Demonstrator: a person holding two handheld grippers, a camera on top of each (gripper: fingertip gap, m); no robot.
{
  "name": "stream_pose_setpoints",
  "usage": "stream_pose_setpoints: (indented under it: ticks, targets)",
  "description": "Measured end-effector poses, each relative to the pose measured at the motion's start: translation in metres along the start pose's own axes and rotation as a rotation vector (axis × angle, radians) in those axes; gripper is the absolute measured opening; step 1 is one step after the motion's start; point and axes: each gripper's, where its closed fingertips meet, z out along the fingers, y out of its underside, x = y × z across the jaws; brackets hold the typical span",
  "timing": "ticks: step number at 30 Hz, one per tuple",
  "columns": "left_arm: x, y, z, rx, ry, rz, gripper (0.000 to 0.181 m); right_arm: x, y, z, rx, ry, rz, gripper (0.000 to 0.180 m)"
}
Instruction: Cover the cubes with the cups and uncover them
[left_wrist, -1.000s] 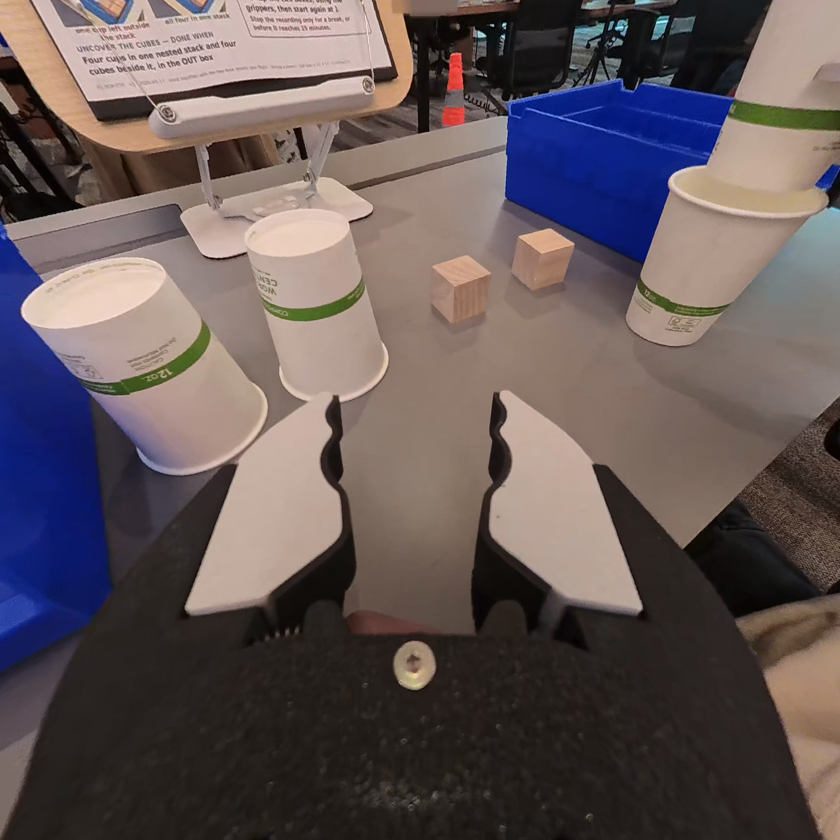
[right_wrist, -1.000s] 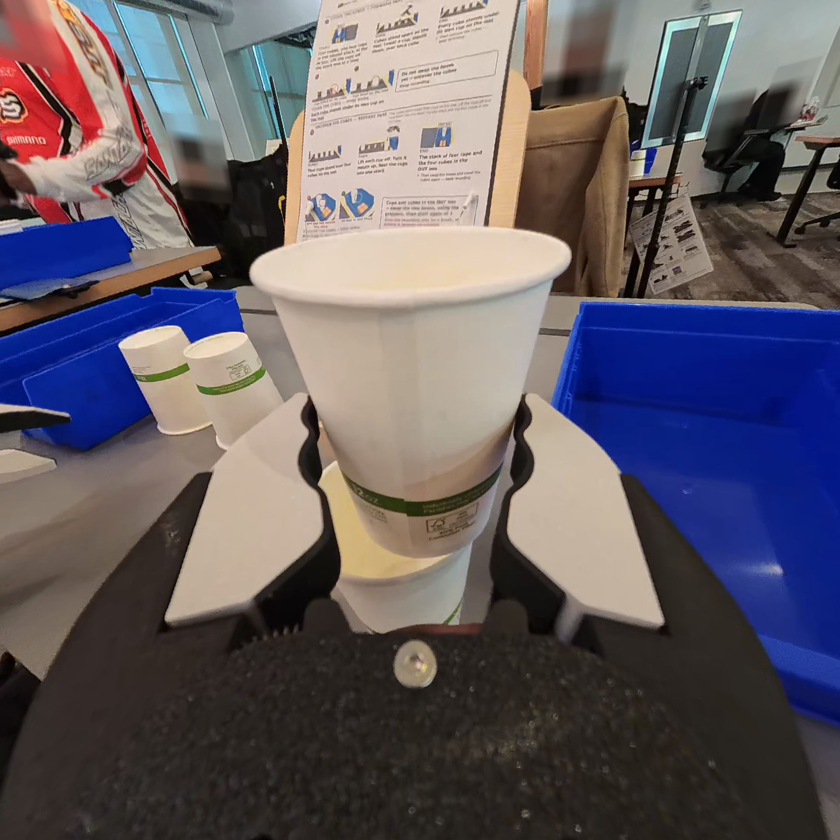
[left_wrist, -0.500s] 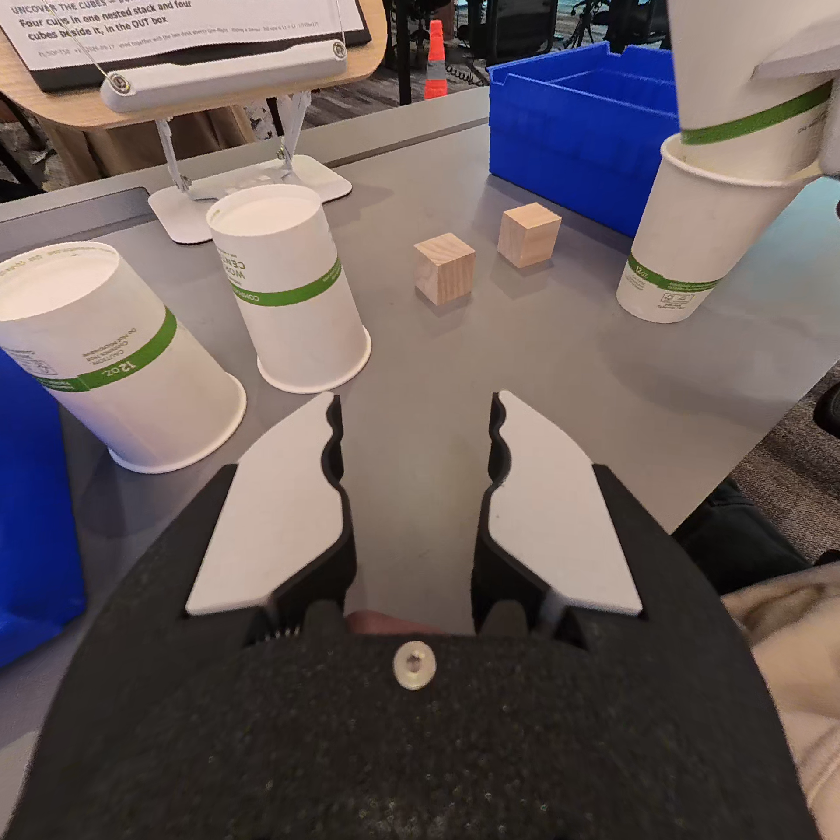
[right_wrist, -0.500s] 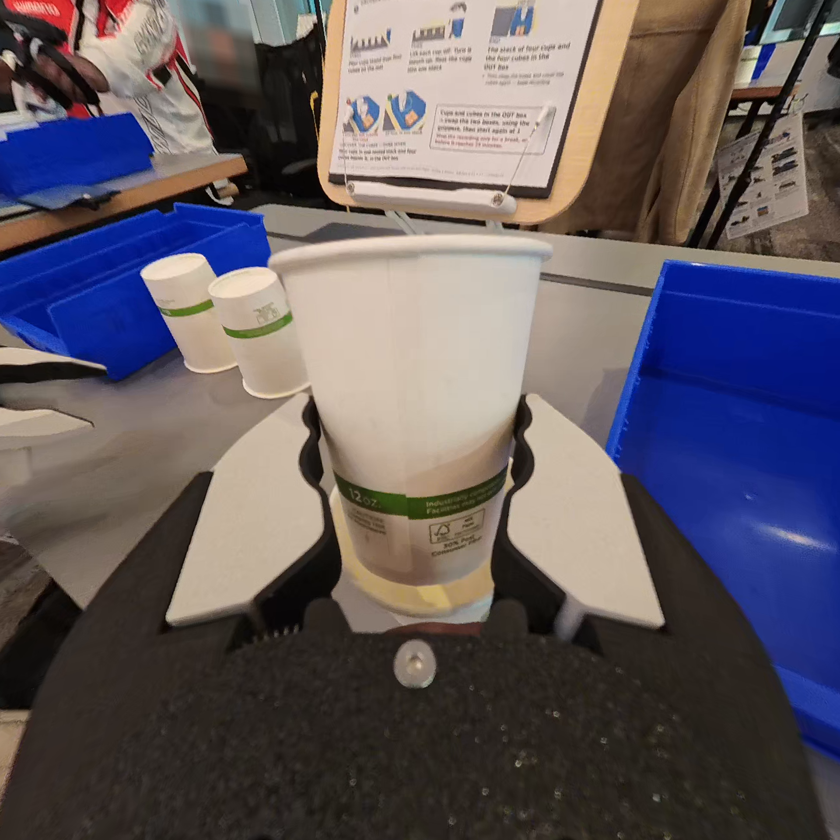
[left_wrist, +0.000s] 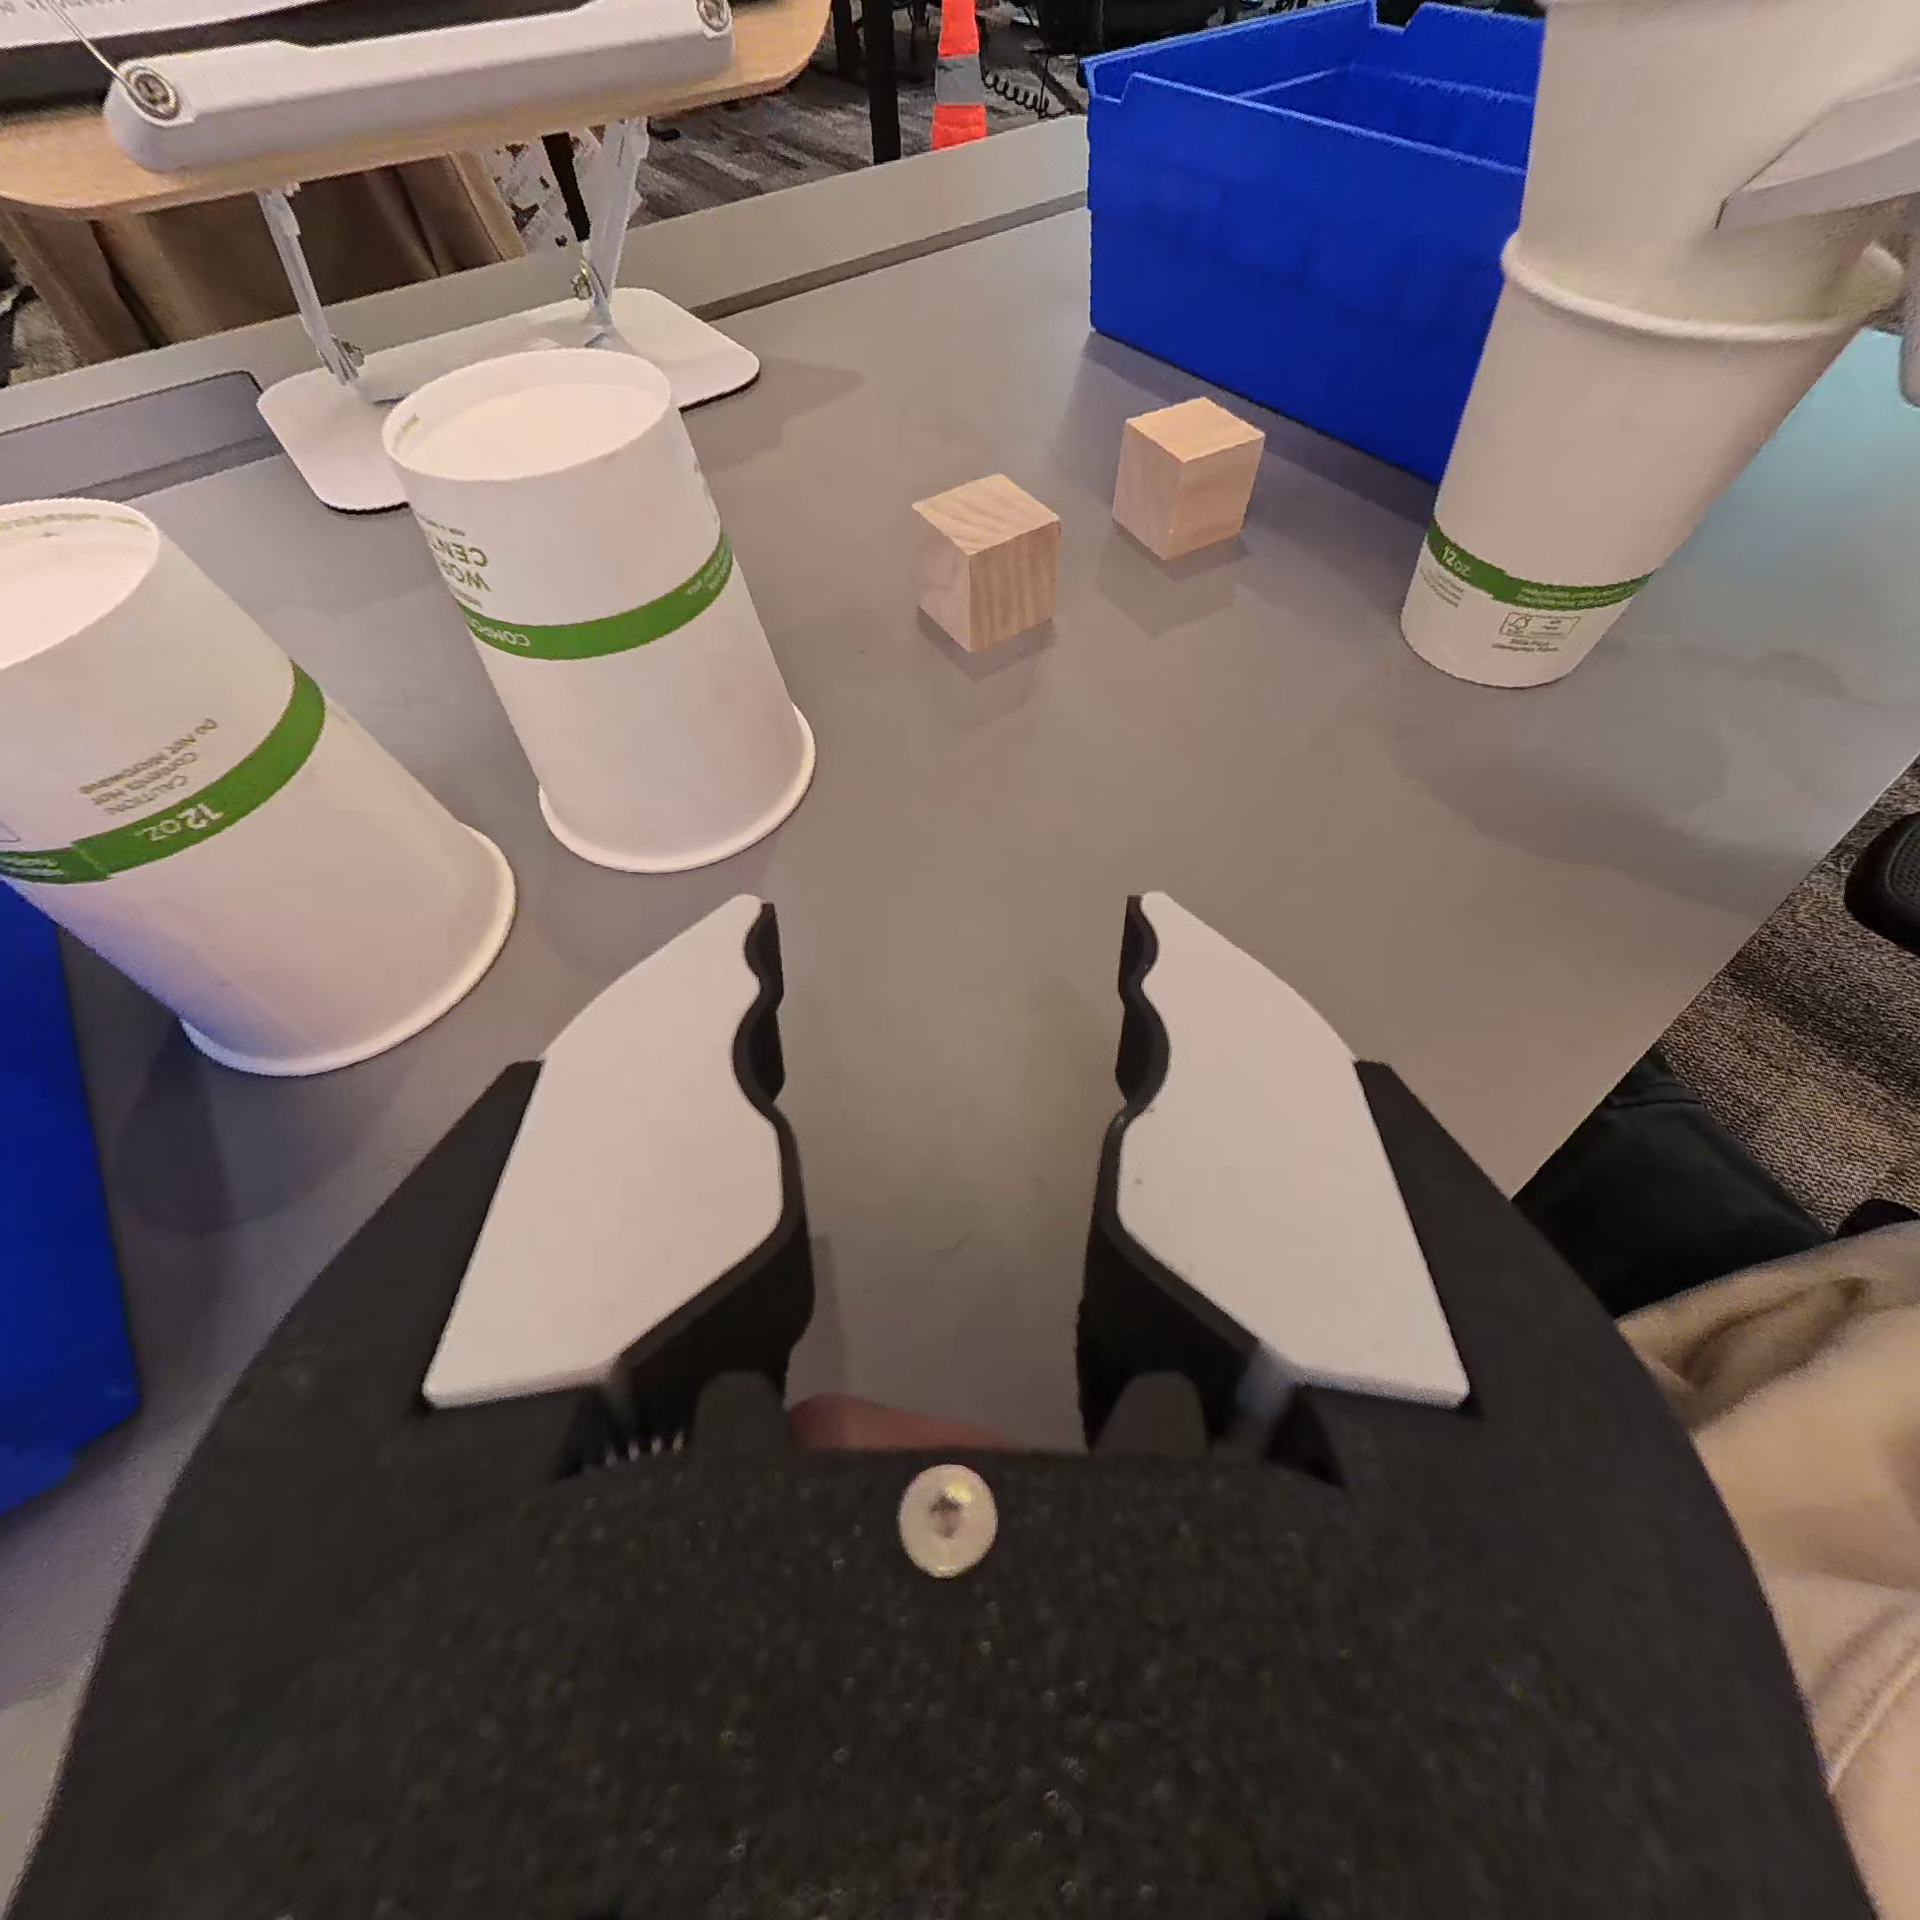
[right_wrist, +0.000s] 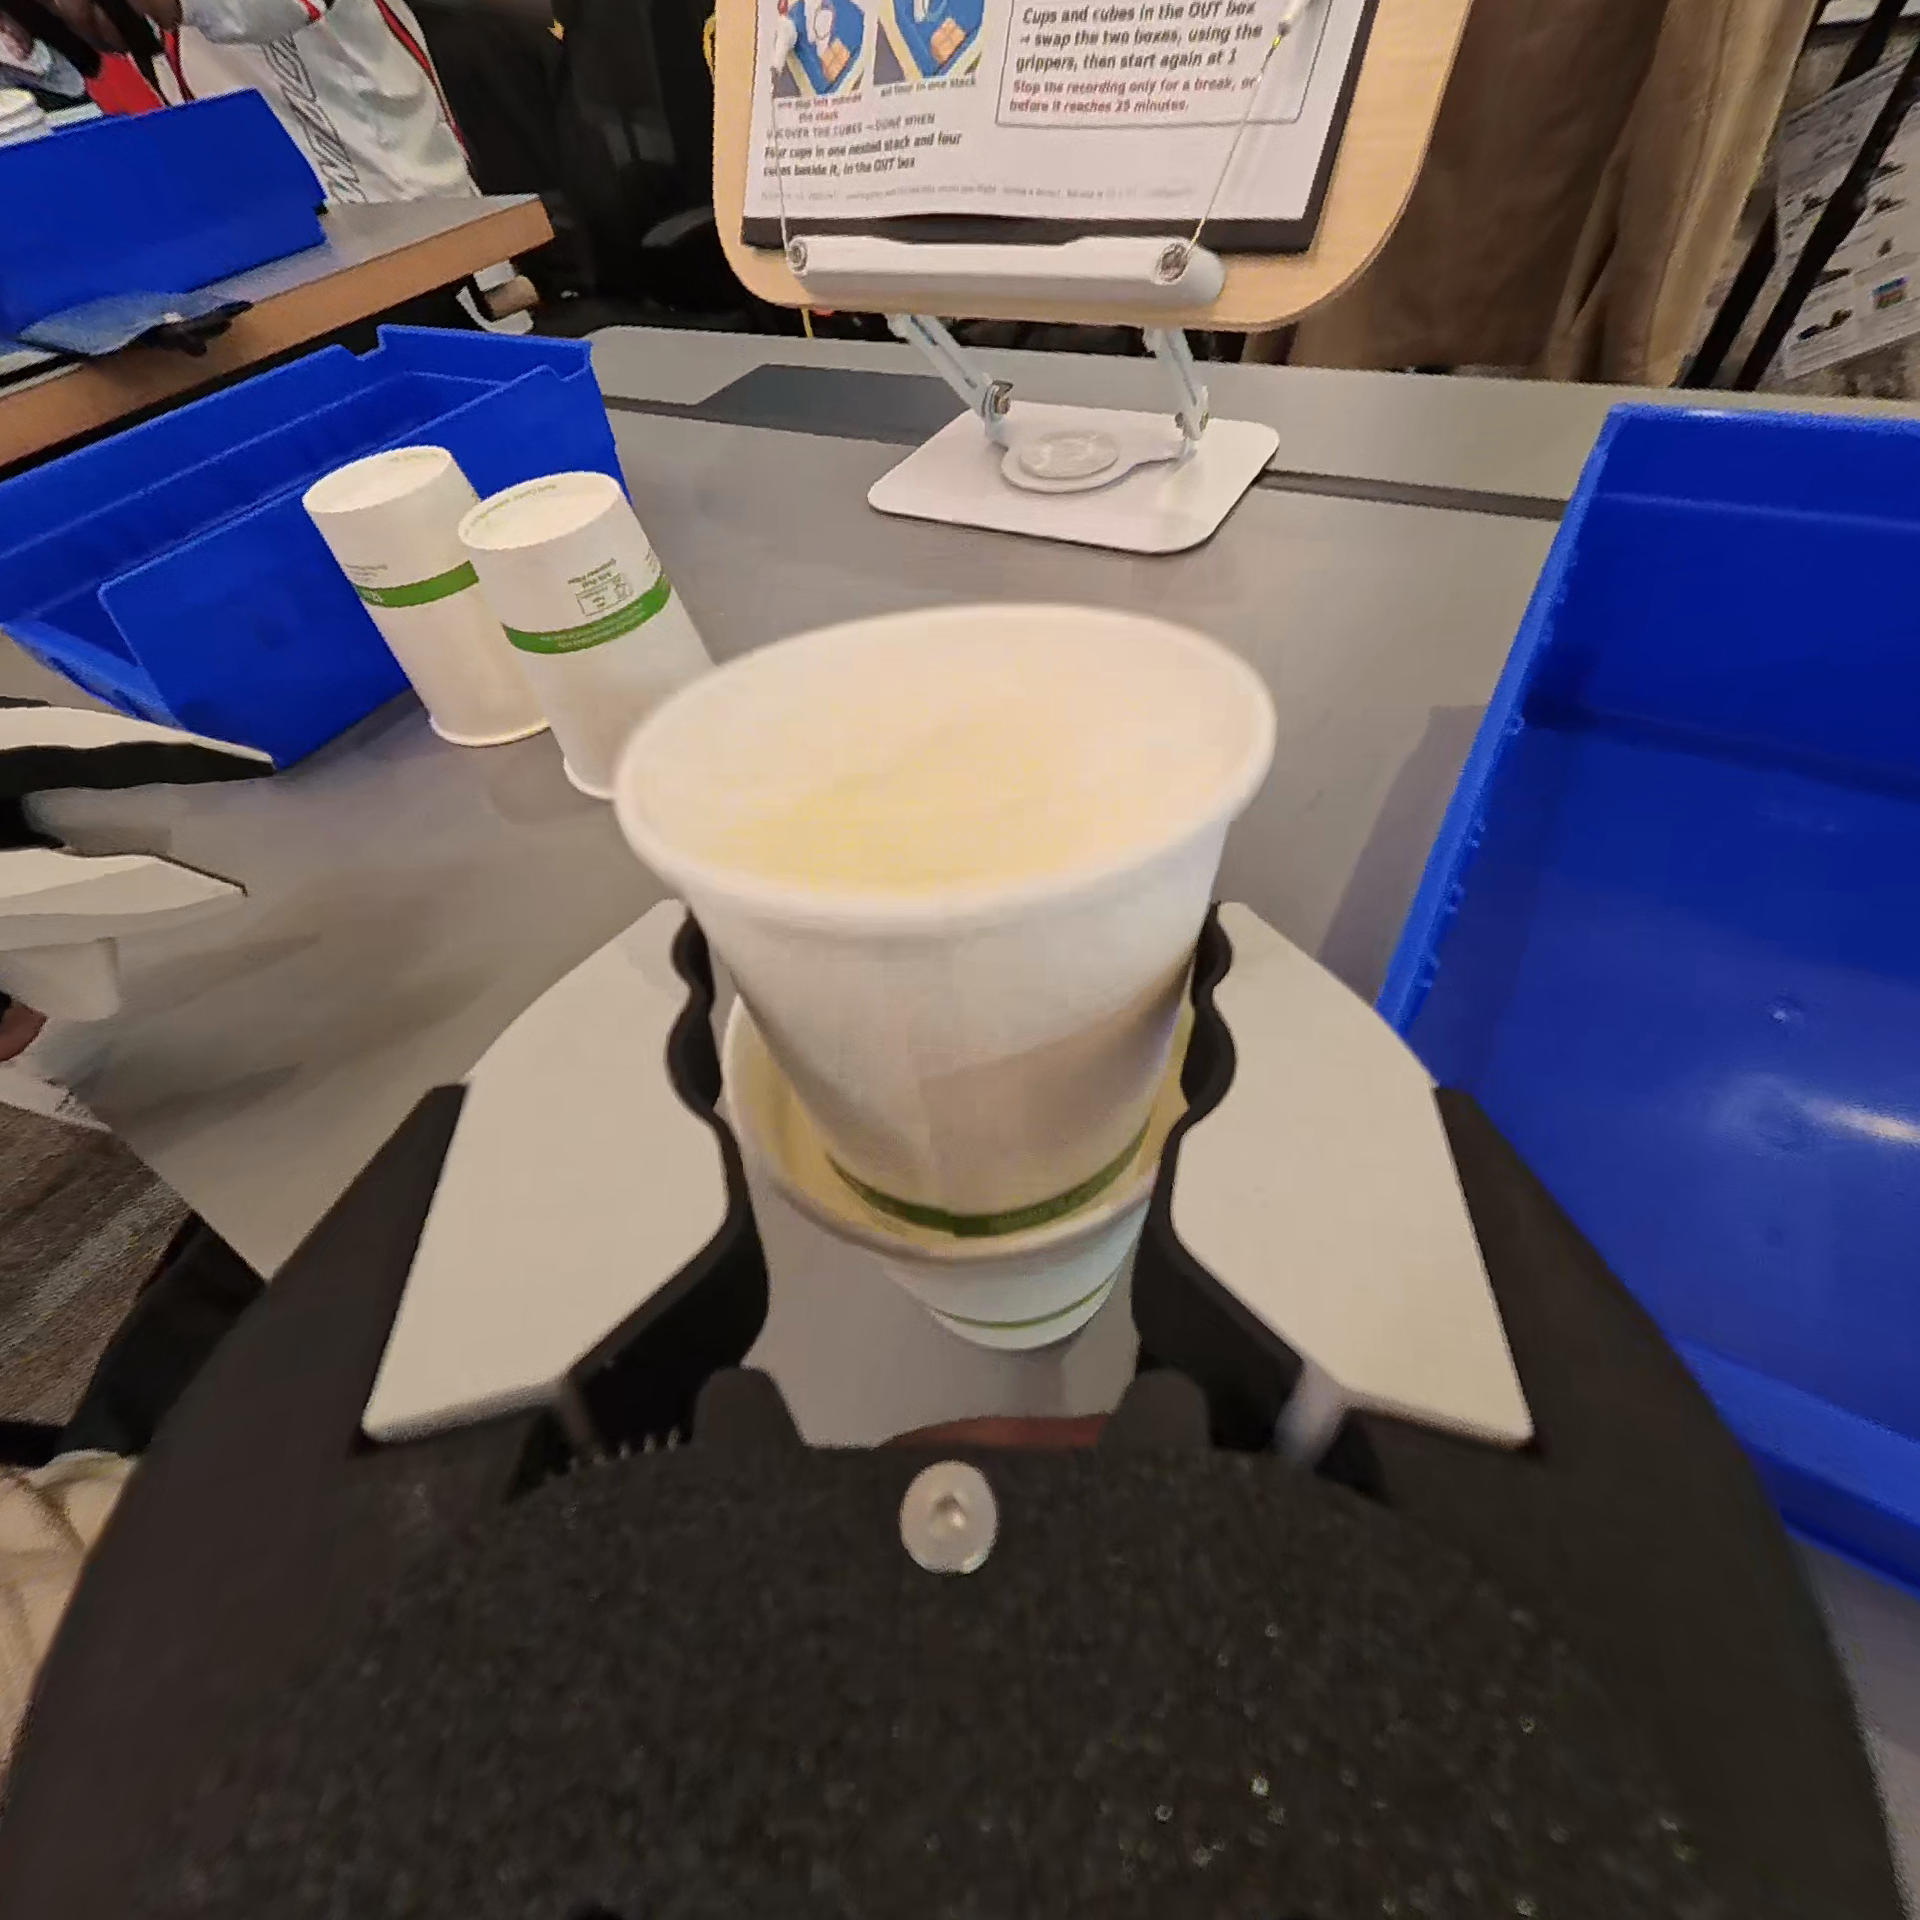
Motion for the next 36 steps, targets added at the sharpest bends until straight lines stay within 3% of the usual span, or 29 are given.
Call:
stream_pose_setpoints:
  ticks: [12, 18, 22, 25, 31, 36]
  targets:
    - [0.007, 0.006, 0.003, -0.034, 0.028, 0.02, 0.063, 0.001, 0.025, -0.034, -0.285, 0.058, -0.154, 0.102]
    - [0.001, 0.003, 0.001, -0.014, 0.013, -0.013, 0.063, -0.016, -0.018, -0.057, -0.072, 0.104, -0.255, 0.098]
    - [-0.016, -0.007, -0.005, 0.047, -0.056, -0.056, 0.063, -0.077, -0.051, -0.053, 0.201, -0.085, -0.257, 0.09]
    - [-0.029, -0.013, -0.012, 0.085, -0.106, -0.092, 0.063, -0.104, -0.05, -0.037, 0.325, -0.18, -0.159, 0.086]
    - [-0.038, -0.011, -0.013, 0.082, -0.126, -0.114, 0.063, -0.11, 0.0, 0.011, 0.191, -0.237, -0.044, 0.088]
    - [-0.033, -0.007, -0.008, 0.058, -0.106, -0.101, 0.063, -0.114, 0.001, 0.021, 0.12, -0.254, -0.094, 0.086]
